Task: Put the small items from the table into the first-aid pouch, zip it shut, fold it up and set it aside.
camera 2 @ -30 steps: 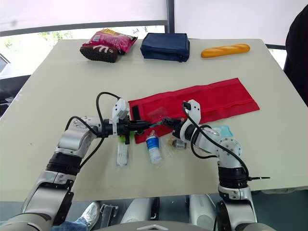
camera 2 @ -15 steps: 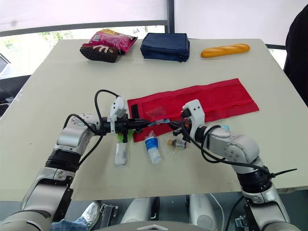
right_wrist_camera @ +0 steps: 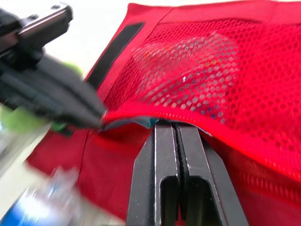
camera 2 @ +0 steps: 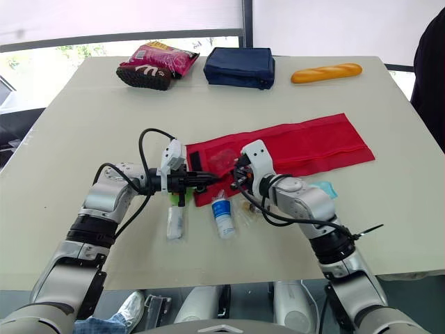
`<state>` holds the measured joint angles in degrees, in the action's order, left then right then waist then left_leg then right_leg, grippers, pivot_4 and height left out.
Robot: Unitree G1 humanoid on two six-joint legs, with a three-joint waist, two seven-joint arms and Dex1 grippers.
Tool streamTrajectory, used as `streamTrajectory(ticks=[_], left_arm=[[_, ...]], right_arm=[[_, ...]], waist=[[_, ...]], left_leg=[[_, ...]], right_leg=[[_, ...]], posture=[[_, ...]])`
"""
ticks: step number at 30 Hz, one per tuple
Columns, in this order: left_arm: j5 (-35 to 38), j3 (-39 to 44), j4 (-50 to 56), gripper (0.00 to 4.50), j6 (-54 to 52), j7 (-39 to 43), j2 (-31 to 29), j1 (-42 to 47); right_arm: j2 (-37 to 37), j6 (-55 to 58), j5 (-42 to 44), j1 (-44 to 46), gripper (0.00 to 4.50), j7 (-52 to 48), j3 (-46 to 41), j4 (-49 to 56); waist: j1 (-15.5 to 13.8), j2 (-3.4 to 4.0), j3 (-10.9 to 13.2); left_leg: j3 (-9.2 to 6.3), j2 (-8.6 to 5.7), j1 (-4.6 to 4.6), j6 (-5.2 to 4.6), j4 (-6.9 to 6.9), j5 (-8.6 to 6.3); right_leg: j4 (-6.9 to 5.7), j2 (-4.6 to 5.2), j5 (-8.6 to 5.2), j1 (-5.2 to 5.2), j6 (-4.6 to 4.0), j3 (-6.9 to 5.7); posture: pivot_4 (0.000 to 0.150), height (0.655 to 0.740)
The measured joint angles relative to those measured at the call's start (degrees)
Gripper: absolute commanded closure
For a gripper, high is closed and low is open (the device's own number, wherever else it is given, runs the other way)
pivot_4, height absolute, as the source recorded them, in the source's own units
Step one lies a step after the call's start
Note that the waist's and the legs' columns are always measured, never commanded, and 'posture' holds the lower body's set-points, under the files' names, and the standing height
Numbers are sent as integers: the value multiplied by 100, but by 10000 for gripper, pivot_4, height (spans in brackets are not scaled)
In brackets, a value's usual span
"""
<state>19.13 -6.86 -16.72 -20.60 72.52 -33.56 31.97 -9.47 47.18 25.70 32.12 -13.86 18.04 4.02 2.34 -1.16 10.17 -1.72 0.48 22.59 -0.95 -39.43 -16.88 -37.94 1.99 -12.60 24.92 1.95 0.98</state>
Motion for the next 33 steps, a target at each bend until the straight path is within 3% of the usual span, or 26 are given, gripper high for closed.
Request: streamTrajectory(ticks=[5, 15, 23, 33], left_arm=[[3, 10, 29, 45000, 19, -4, 0, 1], [-11, -35, 26, 45000, 134, 29, 28, -21], [-180, -40, -419, 45000, 529, 339, -304, 21], [-1057, -100, -2488, 45000, 2090, 524, -731, 942]], right_arm=[[402, -279, -495, 196, 44662, 37, 20, -332], [338, -493, -1088, -92, 44662, -308, 247, -119], [-861, -339, -286, -1018, 44662, -1700, -216, 1584], [-1627, -1939, 8, -2219, 44662, -2588, -1489, 2495]], waist=[[4, 0, 0], [-2, 0, 0], [-14, 0, 0], [-24, -1, 0]], left_leg=[[-2, 0, -1, 5, 0, 3], [-4, -2, 0, 8, 1, 4], [-8, -4, 1, 6, 1, 4], [-3, 2, -13, 22, 0, 15]], right_leg=[[-2, 0, 0, 1, 0, -1], [0, 1, 0, 0, -1, -2], [3, 2, 0, -1, 0, -7], [-4, -11, 0, -12, 1, -11]], posture=[[1500, 7400], [1500, 7400], [1500, 7400], [1500, 7400]])
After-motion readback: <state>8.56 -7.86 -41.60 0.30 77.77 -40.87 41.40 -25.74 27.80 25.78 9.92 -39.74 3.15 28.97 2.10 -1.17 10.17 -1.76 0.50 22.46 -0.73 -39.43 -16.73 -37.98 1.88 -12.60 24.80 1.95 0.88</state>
